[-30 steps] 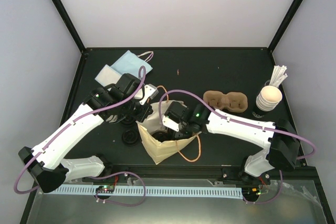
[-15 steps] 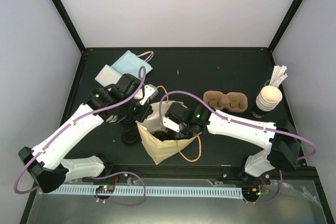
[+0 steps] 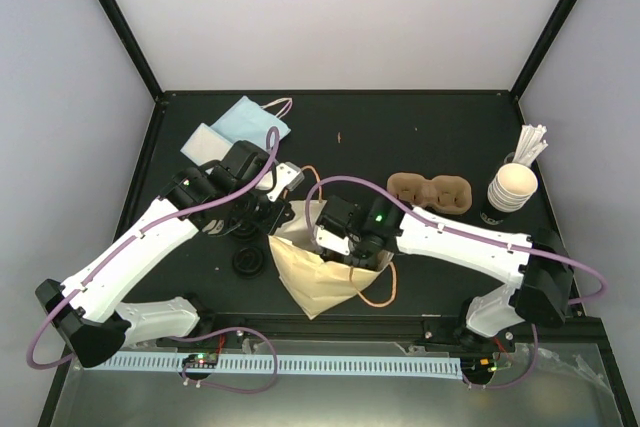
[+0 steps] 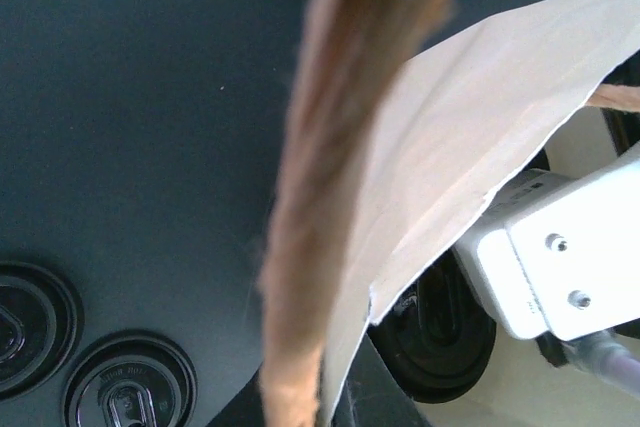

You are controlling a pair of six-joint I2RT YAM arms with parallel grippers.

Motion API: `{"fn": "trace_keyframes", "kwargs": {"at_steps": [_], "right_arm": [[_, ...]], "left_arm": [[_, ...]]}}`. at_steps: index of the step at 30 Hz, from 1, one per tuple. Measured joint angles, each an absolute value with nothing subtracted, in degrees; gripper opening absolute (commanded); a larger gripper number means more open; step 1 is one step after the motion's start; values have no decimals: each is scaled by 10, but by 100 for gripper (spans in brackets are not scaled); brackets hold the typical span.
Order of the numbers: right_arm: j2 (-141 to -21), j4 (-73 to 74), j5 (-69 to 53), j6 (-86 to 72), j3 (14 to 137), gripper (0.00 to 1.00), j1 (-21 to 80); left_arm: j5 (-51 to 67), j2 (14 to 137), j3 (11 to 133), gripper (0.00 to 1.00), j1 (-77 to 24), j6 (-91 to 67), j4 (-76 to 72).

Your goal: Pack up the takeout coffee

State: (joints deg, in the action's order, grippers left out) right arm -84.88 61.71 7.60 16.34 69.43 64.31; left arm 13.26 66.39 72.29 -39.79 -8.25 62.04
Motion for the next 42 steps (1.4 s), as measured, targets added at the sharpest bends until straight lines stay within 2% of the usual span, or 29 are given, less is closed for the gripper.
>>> {"fn": "trace_keyframes", "kwargs": {"at_steps": [13,21,42], "right_arm": [[-787,654,34,179,765,100,643],[-774,628,8,179,784,100,643],[-653,539,-13,135,810,100,643]], "left_arm": [[148,669,723,2,-402,-83,608],[148,675,723,1,-406,-83,609],[146,675,723,2,-409,-83,608]]}}
